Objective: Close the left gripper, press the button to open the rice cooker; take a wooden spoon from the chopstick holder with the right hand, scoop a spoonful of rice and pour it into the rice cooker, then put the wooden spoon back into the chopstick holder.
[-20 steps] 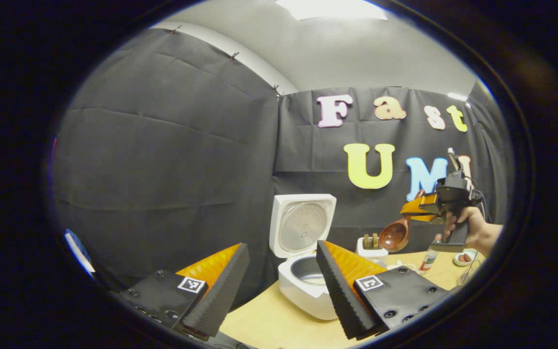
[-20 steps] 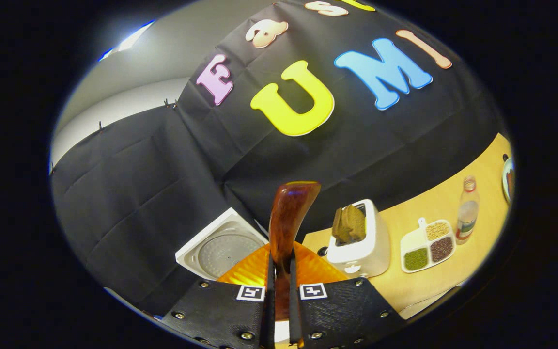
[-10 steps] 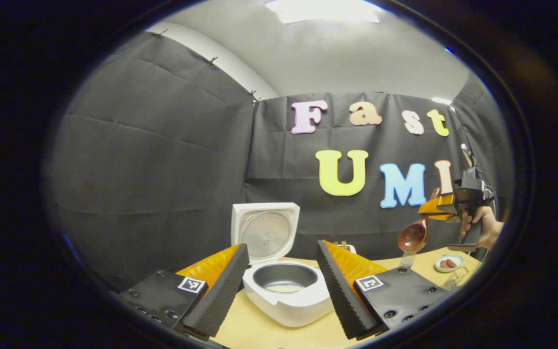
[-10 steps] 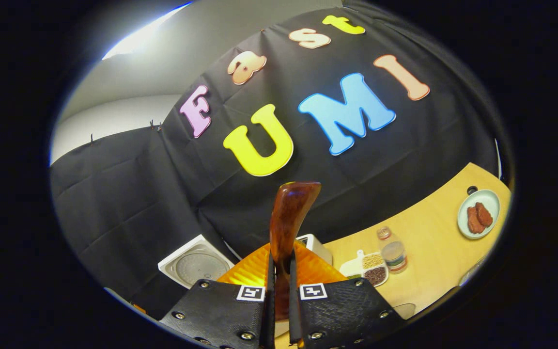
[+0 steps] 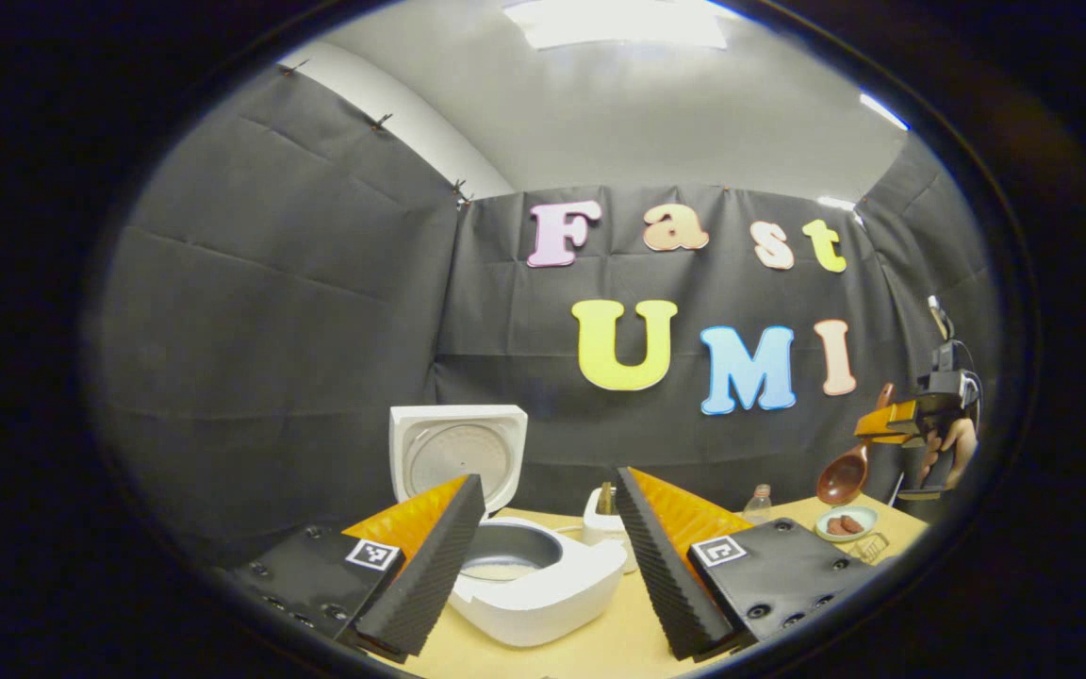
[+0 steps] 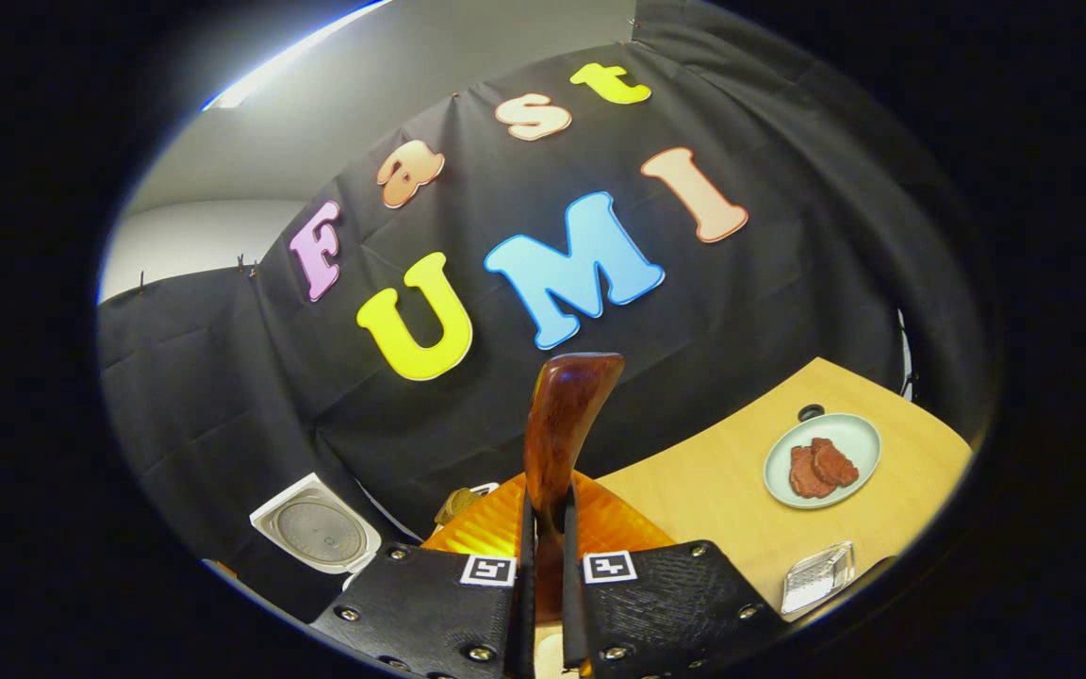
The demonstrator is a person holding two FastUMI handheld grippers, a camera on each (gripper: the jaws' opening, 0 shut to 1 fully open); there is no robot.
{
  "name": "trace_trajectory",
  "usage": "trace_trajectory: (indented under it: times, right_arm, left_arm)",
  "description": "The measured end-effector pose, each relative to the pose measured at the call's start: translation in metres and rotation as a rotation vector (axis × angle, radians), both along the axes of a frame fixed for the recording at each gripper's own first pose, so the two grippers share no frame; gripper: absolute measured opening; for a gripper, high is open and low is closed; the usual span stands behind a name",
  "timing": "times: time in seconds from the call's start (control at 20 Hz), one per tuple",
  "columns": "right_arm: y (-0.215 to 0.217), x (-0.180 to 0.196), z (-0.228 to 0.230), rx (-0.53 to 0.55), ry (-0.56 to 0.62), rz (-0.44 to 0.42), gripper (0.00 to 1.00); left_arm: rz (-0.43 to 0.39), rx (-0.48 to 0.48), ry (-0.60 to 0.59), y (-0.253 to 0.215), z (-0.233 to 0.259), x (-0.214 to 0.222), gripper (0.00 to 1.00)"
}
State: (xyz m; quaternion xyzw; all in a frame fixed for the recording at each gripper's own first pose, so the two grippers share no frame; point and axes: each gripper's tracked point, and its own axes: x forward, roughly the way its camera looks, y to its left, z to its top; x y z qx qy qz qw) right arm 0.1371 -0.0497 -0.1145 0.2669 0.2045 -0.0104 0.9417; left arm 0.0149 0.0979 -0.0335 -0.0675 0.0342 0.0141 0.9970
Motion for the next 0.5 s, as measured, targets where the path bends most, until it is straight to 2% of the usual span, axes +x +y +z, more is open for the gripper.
trace_trajectory:
  times: [0.3,0.5]
  right_arm:
    - [-0.072,-0.026,-0.022,-0.048,0.038,-0.110,0.12]
    - [-0.102,-0.047,-0.050,-0.066,0.089,-0.160,0.12]
  left_arm:
    - [-0.016,0.006,-0.010,-0.025,0.011,0.003,0.95]
    - [-0.021,0.010,-0.008,-0.035,0.014,0.006,0.96]
